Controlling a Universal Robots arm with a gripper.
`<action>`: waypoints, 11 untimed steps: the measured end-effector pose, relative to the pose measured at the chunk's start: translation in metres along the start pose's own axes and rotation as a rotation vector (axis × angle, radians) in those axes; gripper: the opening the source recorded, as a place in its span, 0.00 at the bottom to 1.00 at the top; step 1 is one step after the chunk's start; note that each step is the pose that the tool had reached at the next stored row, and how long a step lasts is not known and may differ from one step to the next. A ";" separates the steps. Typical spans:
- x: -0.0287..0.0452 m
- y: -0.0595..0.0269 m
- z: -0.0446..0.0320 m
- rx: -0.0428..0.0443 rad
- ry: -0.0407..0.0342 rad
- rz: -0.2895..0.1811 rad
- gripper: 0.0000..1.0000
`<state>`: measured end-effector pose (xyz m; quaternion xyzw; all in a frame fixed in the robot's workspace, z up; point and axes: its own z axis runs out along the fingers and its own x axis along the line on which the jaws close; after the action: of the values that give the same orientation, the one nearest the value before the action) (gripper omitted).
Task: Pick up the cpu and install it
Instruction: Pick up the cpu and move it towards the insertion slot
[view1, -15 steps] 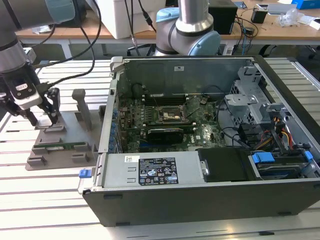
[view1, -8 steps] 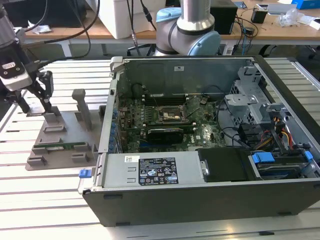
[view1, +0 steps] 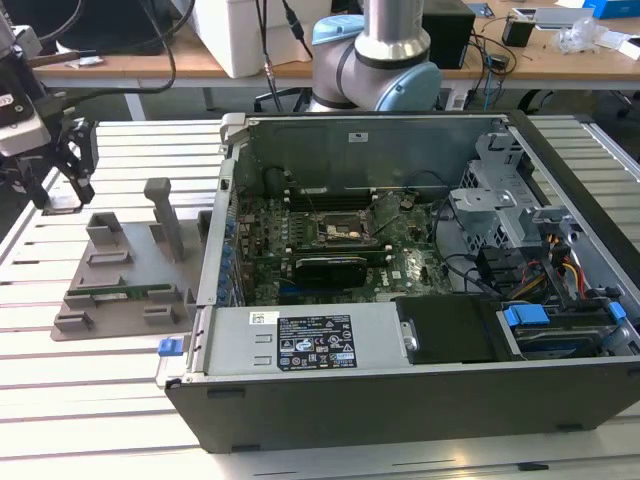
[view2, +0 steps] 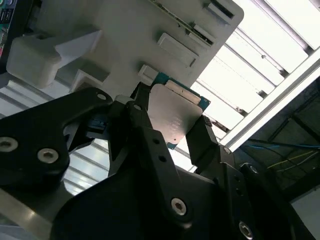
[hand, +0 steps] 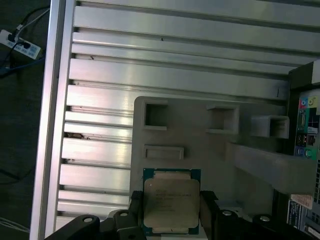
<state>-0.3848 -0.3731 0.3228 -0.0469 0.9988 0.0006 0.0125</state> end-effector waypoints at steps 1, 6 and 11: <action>-0.0002 0.0000 -0.0061 -0.0020 0.0000 0.000 0.54; -0.0007 0.0000 -0.0284 -0.0094 -0.0008 0.000 0.54; -0.0009 0.0000 -0.0326 -0.0167 -0.0016 0.000 0.54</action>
<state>-0.3847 -0.3732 0.3555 -0.0469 0.9988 0.0089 0.0129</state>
